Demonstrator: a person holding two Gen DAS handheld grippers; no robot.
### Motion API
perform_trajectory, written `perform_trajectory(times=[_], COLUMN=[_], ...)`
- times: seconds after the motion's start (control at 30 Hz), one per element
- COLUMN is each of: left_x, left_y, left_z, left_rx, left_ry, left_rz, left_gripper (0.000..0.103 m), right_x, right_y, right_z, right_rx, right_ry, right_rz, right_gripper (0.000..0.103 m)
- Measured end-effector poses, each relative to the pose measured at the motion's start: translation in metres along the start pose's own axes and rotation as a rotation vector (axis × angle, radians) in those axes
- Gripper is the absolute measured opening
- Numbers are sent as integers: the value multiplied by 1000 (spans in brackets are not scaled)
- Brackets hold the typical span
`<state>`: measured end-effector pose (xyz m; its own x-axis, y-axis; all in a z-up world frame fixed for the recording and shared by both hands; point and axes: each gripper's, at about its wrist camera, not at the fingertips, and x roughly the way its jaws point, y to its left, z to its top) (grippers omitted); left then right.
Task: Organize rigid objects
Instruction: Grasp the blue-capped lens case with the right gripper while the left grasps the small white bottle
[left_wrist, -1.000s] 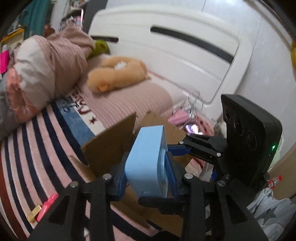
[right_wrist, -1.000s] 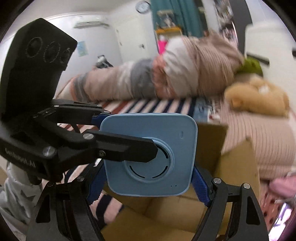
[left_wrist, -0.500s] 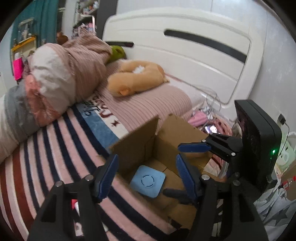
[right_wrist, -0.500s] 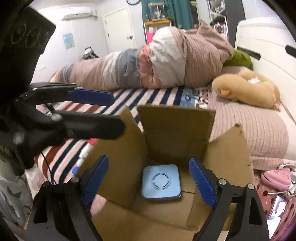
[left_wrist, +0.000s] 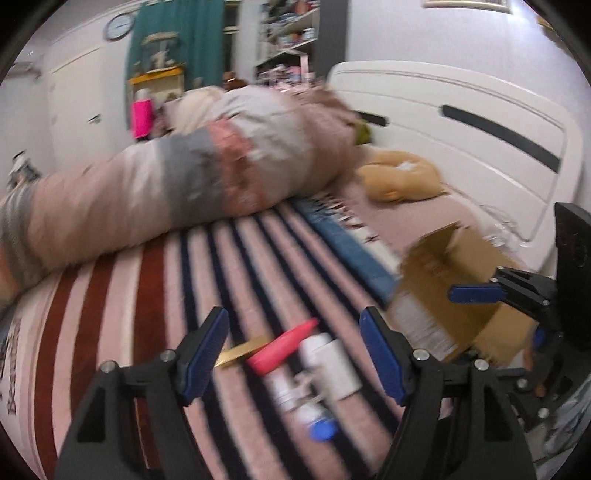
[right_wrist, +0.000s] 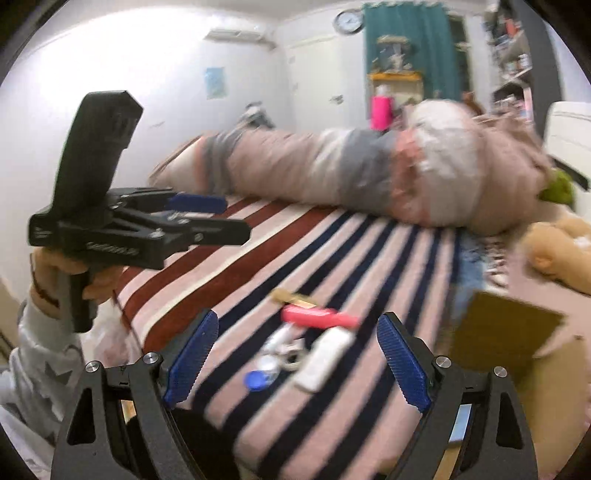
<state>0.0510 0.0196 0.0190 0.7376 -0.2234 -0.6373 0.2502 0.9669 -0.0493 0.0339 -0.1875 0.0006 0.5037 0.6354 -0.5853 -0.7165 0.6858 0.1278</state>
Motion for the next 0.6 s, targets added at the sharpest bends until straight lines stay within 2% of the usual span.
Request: perform_trajectory(times=[0.03,0.1,0.23,0.3,0.37,0.43,0.5,0.6], left_x=[4,13,33,46,59,69,80,96], left_y=[10,30,56,65,66,65,63,61], left_z=[-11,-32,-71,-89,-98,-105,-107,-108], left_rx=[-14,-53,-115,-132,-135,-133,-137,-152], left_ry=[10,32,63,85,105,120,134,148], left_rz=[16,31,7,-5,-16,-27,-47,-89], left_gripper=[71,71,71,71,71,71,71,71], right_x=[13,37,95,121,144,161,166,177], right_y=[7,15,27,28,24,15,10,10], right_z=[-1,-5,-24,-35,-46,-53,-54,-57], right_rx=[-4,-4,-10,-15,-3,34,55,22], right_ry=[26,79,230,302,376,451,465,504], right_rz=[21,59,118,123,143,183,204,181], right_gripper=[84,73,67,60,60,55,54,54])
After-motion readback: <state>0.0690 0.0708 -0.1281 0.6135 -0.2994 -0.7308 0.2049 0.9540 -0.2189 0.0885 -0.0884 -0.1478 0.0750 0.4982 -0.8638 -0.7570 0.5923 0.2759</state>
